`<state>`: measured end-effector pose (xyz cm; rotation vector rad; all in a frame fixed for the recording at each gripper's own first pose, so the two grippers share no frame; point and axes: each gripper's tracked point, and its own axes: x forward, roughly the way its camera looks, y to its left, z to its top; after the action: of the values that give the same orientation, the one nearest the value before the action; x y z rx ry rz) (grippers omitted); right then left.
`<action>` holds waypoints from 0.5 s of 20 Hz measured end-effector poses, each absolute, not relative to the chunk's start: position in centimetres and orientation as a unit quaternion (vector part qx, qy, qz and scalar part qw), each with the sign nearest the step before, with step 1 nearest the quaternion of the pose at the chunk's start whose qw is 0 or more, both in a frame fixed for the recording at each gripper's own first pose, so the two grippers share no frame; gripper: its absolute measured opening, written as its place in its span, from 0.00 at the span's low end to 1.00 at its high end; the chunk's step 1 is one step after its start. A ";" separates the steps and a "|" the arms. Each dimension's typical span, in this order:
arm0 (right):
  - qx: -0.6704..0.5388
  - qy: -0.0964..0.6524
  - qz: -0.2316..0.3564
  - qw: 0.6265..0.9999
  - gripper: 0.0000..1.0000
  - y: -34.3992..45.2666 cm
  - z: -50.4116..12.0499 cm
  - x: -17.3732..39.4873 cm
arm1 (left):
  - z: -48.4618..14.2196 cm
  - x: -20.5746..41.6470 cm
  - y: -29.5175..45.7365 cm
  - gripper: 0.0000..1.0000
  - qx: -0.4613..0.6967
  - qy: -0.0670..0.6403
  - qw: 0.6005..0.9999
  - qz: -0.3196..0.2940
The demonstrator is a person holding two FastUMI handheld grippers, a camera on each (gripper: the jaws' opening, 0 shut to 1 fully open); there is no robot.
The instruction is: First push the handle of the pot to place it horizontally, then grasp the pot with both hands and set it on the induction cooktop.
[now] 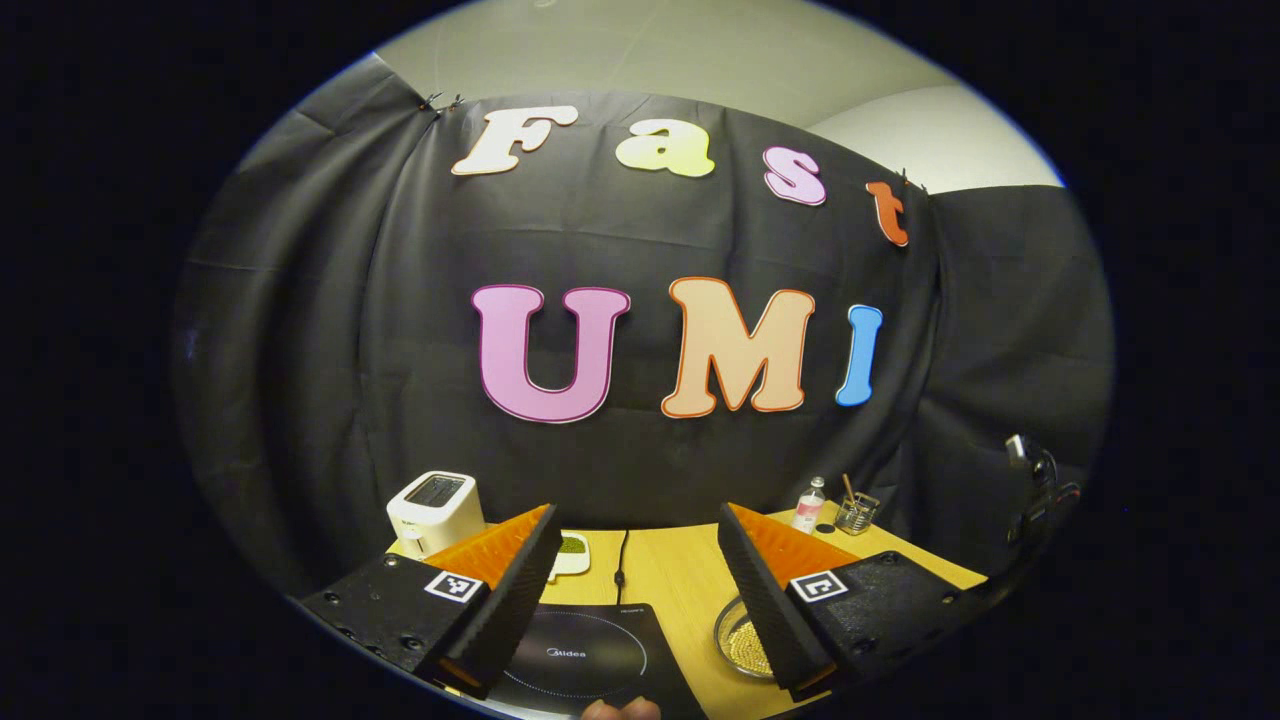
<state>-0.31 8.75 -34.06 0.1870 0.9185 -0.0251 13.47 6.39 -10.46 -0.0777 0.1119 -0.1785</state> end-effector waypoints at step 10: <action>0.091 0.524 -0.027 0.846 0.03 8.9 -40.3 -3.6 | -11.1 13.9 7.6 0.96 -0.039 0.063 0.994 -0.083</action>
<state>-3.58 8.94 -40.26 0.1913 1.1054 -0.0567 13.90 7.64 -11.11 -0.0784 0.1269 -0.1658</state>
